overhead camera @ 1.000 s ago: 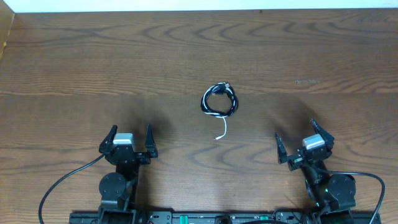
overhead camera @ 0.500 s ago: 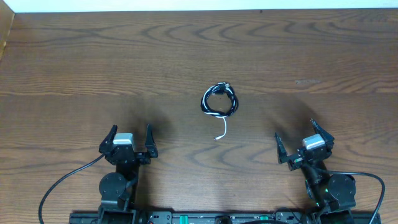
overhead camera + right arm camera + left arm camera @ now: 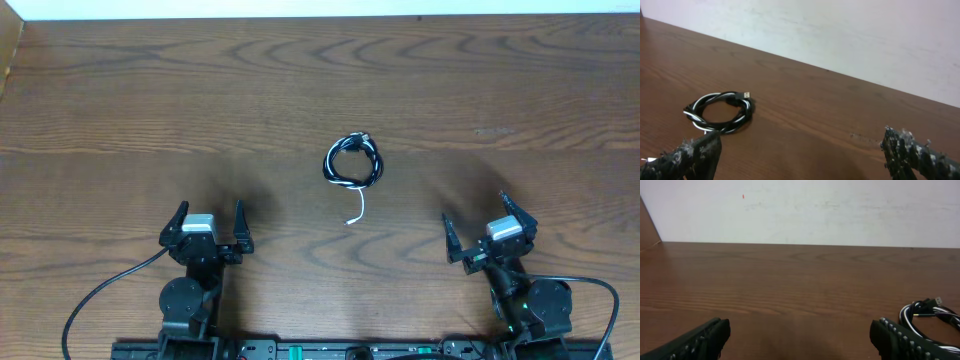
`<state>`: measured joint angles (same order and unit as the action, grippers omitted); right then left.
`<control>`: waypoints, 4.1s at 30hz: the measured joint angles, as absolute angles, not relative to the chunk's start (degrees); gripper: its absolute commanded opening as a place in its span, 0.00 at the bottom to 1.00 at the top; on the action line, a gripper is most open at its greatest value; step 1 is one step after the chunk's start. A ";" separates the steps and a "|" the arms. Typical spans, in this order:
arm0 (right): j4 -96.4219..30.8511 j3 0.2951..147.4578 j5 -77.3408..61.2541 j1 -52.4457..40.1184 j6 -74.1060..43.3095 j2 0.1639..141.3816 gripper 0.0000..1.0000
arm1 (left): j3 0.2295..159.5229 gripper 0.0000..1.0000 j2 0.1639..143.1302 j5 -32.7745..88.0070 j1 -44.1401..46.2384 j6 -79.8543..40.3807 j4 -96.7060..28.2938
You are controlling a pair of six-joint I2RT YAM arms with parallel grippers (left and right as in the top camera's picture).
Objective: Untangle cables
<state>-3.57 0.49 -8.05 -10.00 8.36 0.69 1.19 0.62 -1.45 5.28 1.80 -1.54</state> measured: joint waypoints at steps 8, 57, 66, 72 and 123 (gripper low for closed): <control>-3.57 0.49 -8.05 -10.00 8.36 0.69 0.99 | 1.19 0.95 0.62 -1.45 5.28 1.80 -1.56; -30.15 30.39 -11.22 -10.11 2.42 18.74 0.99 | 38.57 0.95 45.08 14.44 5.30 1.91 -13.58; -48.80 55.53 -18.59 -10.26 0.19 46.46 0.99 | 59.02 0.95 67.61 19.94 8.19 -3.73 -29.78; -46.00 60.05 -22.72 -10.24 -0.08 58.92 0.99 | 64.93 0.94 79.88 29.08 12.45 -4.23 -37.69; -44.56 60.07 -26.17 -10.26 0.45 69.36 0.99 | 64.84 0.15 109.56 20.93 26.15 37.34 -21.39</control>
